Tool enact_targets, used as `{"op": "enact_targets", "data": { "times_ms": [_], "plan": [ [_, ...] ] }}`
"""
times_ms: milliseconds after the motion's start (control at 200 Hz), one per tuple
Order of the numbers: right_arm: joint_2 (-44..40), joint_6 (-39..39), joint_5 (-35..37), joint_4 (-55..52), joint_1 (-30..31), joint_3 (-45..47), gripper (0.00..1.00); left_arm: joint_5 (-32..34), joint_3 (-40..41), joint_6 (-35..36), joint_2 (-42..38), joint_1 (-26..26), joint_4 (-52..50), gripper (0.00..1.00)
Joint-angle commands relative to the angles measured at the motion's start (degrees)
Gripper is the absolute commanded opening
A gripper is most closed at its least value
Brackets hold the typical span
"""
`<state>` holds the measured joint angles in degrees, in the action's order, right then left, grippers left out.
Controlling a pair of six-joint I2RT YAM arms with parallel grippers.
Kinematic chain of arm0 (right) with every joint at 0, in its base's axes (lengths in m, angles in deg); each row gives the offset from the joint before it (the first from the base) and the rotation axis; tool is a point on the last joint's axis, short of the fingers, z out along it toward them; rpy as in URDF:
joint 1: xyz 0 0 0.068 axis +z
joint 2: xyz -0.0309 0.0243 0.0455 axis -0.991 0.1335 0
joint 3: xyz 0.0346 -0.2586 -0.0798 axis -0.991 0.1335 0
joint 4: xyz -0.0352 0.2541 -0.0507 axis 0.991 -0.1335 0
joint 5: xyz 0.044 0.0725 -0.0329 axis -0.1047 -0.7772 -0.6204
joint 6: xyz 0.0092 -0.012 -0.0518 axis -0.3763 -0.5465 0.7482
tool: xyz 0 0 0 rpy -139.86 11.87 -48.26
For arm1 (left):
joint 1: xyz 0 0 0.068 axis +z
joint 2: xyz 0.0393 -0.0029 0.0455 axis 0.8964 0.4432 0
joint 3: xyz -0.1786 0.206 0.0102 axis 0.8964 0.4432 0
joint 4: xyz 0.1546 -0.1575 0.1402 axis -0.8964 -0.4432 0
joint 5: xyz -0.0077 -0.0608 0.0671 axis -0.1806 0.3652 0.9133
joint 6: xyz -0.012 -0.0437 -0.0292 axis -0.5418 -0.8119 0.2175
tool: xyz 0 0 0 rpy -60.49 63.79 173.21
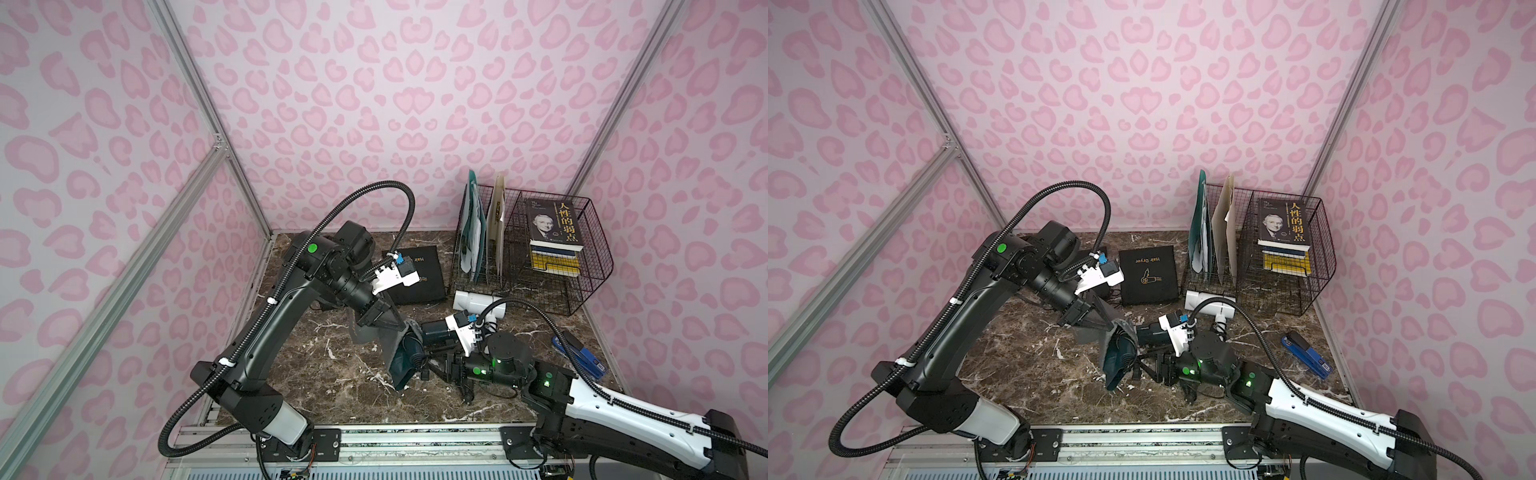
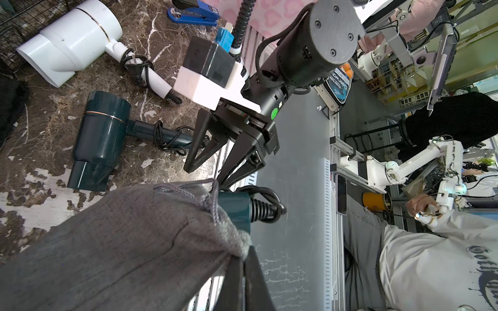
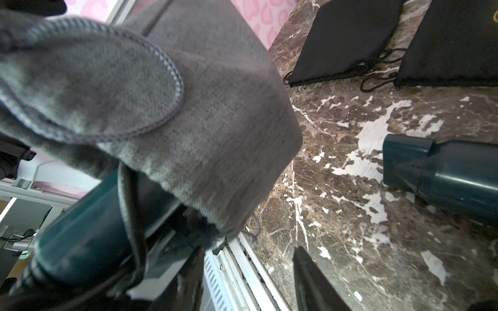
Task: Pack away hair dryers
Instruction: Adjust the drawstring bag.
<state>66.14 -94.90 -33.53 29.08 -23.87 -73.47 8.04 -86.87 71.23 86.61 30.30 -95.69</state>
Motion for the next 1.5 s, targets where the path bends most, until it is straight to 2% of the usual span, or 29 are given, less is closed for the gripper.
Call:
{"op": "enact_targets", "data": {
  "times_ms": [0,305,645,705,805,935,1115,1395,1495],
  "plan": [
    [0.5,1.3,0.7,4.8,0.3,-0.4,0.54,-3.3,-0.3,-0.1,-0.2,0.1,-0.1,0.01],
    [2.4,2.5,1.1,6.8,0.6,-1.1,0.52,-5.5,-0.1,-0.1,-0.3,0.1,-0.7,0.02],
    [2.5,4.0,2.6,10.6,0.8,-0.8,0.34,-8.0,-0.5,0.1,-0.5,0.2,-1.5,0.02],
    [2.8,4.4,2.8,10.7,0.8,-1.0,0.28,-8.3,-0.7,0.2,-0.6,0.2,-1.6,0.02],
    [3.4,4.6,3.3,10.7,0.8,-1.0,0.29,-9.1,-0.9,0.5,-0.7,0.3,-2.0,0.02],
    [4.2,4.6,3.6,11.2,1.2,-0.9,0.38,-10.0,-1.2,0.7,-0.7,0.8,-2.3,0.02],
    [4.6,5.3,3.5,13.9,1.9,-0.7,0.38,-11.8,-1.2,0.8,-0.5,1.4,-2.6,0.02],
    [3.0,5.7,3.6,17.4,2.0,0.7,0.28,-14.6,0.1,1.0,-0.6,1.7,-2.8,0.02],
    [2.5,5.8,4.6,18.2,2.0,1.3,0.20,-15.3,0.5,1.0,-0.6,1.7,-2.9,0.02]
  ]
}}
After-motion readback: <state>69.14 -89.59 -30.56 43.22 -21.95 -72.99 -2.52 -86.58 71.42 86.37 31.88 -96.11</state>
